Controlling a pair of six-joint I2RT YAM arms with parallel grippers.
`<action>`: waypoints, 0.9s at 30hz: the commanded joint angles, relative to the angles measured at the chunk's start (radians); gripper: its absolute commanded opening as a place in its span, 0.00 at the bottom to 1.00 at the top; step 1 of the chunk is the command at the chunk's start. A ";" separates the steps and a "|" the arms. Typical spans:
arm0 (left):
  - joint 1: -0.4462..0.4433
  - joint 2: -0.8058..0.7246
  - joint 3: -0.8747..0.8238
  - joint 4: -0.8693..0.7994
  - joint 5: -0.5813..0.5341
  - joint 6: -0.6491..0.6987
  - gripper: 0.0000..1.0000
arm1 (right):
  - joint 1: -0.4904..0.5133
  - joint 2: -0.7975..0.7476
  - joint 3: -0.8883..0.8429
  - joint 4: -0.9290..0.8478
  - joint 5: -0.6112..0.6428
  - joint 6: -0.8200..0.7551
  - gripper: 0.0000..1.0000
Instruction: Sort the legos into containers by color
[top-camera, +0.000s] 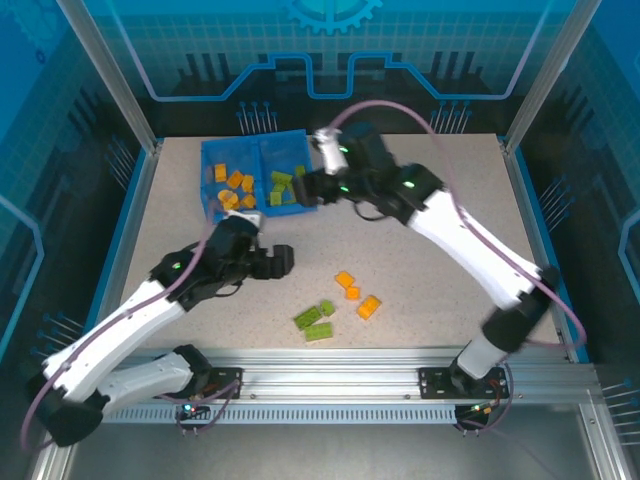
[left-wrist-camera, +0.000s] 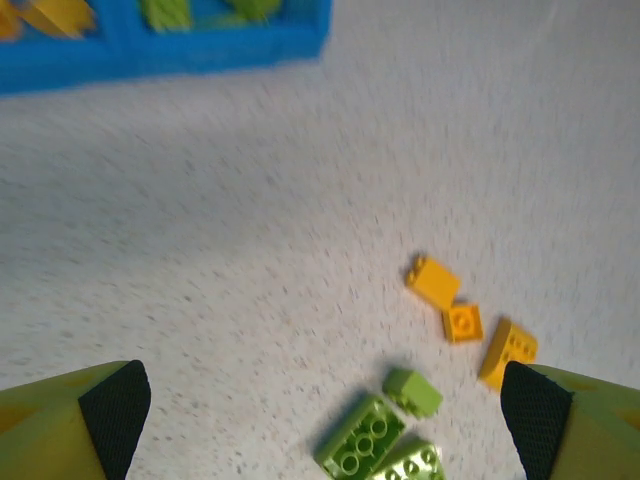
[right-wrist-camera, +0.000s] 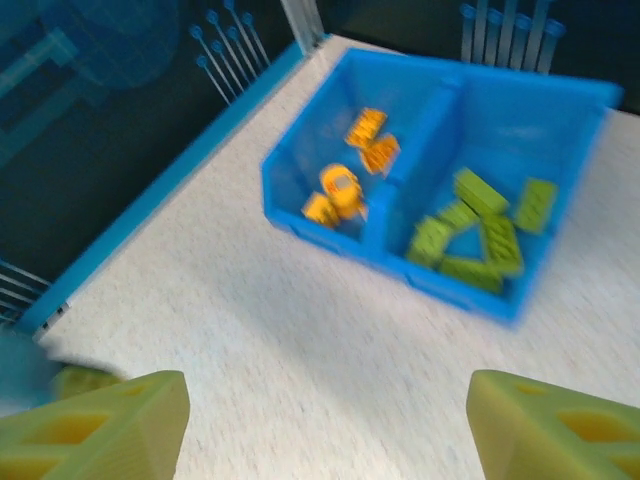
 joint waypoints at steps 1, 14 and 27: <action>-0.083 0.144 0.032 0.062 0.145 0.061 0.94 | -0.045 -0.183 -0.229 -0.091 0.025 0.063 0.79; -0.192 0.748 0.318 0.091 0.040 -0.280 0.98 | -0.234 -0.703 -0.675 -0.415 -0.123 0.188 1.00; -0.199 0.953 0.450 0.035 0.090 -0.824 0.79 | -0.256 -0.773 -0.719 -0.441 -0.120 0.189 1.00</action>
